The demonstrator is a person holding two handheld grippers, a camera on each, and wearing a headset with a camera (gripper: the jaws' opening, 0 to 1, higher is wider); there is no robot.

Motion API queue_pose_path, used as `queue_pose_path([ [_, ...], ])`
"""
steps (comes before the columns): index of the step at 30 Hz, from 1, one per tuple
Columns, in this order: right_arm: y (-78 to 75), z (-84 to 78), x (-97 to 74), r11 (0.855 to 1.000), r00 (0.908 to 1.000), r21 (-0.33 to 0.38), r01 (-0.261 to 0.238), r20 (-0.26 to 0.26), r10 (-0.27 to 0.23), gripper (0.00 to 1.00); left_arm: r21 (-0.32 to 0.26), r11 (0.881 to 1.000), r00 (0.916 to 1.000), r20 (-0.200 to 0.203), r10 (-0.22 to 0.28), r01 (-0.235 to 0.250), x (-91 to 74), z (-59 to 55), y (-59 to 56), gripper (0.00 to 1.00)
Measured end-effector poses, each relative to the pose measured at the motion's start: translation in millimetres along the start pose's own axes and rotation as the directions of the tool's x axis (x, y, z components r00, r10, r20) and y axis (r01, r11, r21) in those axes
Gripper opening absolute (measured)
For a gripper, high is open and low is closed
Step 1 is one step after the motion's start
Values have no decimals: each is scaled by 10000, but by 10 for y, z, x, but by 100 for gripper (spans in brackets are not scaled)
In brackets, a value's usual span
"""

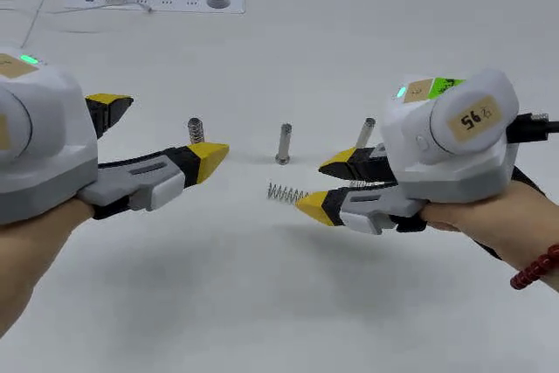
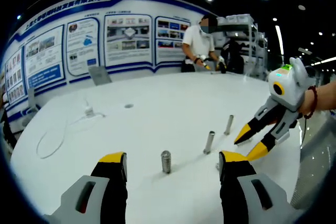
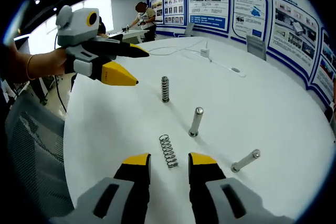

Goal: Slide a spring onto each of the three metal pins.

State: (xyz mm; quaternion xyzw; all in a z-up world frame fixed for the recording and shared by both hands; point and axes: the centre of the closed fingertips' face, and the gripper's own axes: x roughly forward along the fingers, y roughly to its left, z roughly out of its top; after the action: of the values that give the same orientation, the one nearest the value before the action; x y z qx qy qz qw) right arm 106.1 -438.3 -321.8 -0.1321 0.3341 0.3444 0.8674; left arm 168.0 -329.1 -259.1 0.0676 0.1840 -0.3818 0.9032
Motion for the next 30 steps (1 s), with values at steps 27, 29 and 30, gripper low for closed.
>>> queue_pose_path([
  [27, 2, -205, 207, 9960, 9972, -838, -314, -709, 255, 15, 110, 9986, 9987, 69, -513, 512, -192, -51, -174, 99],
  [29, 5, -207, 212, 9960, 9972, -842, -314, -705, 255, 14, 172, 9985, 9986, 40, -529, 529, -205, -58, -179, 100],
  [30, 8, -198, 216, 9961, 9975, -814, -328, -653, 275, 14, 200, 9984, 9986, 16, -533, 532, -213, -64, -180, 100],
])
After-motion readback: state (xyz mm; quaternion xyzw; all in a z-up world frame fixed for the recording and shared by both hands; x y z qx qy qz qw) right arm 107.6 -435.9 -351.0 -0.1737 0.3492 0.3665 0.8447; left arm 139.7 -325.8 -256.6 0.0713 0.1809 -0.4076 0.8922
